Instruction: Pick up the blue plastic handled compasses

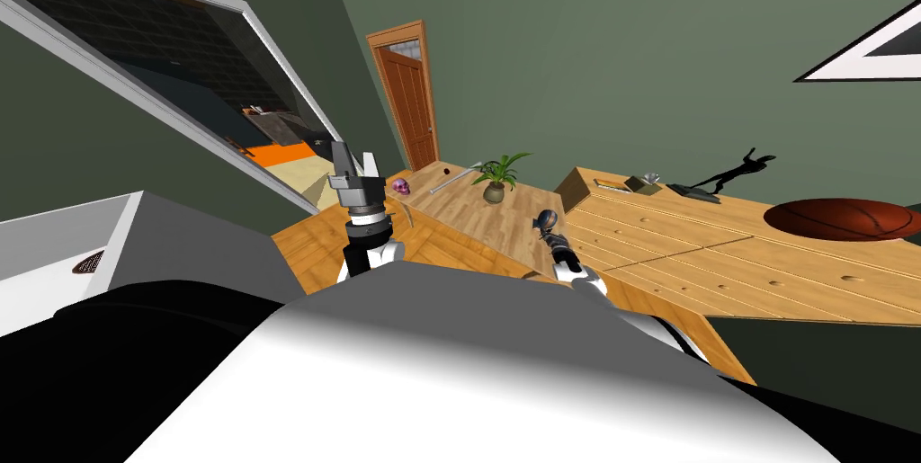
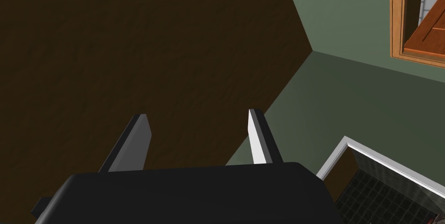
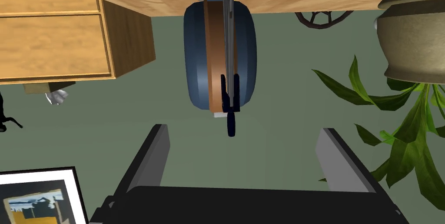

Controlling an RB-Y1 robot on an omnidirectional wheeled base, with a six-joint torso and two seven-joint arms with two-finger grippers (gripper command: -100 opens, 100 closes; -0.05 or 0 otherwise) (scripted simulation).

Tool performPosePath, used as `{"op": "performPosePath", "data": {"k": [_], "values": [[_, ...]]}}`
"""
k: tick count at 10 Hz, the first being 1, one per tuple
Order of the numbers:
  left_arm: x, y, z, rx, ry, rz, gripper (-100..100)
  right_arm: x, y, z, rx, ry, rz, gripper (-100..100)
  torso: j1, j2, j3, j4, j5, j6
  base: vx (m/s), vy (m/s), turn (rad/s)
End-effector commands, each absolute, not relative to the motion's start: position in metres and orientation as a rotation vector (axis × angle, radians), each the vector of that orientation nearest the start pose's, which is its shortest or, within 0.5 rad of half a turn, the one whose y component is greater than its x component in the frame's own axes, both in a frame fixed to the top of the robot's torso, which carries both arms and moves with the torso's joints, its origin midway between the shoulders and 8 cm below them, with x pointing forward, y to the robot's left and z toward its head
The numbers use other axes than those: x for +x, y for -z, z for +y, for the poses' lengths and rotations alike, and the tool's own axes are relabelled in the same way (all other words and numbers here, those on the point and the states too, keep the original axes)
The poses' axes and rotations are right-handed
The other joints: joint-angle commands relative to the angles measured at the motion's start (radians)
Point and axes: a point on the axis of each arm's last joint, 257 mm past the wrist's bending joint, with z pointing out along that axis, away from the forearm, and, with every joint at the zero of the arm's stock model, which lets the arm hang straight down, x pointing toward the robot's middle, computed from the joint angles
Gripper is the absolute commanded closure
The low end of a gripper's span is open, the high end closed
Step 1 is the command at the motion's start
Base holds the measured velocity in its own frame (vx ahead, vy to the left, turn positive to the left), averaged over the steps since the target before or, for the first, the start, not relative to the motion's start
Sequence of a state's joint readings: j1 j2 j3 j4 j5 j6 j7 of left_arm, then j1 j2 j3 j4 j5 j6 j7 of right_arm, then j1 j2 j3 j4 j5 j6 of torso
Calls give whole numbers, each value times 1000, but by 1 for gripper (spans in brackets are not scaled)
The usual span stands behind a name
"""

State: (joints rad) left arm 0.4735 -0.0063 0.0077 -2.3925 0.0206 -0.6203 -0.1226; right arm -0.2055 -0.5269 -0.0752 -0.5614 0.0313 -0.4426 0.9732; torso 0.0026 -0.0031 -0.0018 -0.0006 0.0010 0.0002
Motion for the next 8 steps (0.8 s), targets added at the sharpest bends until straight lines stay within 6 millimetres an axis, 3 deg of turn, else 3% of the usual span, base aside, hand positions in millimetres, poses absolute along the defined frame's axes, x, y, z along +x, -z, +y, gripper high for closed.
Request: {"op": "performPosePath", "data": {"k": [1,4,7,8], "values": [[294,-100,272,-431,1248,435,0,469,398,-550,293,205,1863,-100,0,0,0,0,0,0,57,55,28],[294,-100,272,-431,1248,435,0,456,411,-571,307,275,1916,-100,1,-1,-1,0,0,0,61,59,23],[294,-100,272,-431,1248,435,0,453,414,-574,311,287,1926,-100,-2,1,1,0,0,0,23,16,11],[294,-100,272,-431,1248,435,0,453,415,-575,311,290,1929,0,-2,2,1,0,-1,0,0,0,0]]}}
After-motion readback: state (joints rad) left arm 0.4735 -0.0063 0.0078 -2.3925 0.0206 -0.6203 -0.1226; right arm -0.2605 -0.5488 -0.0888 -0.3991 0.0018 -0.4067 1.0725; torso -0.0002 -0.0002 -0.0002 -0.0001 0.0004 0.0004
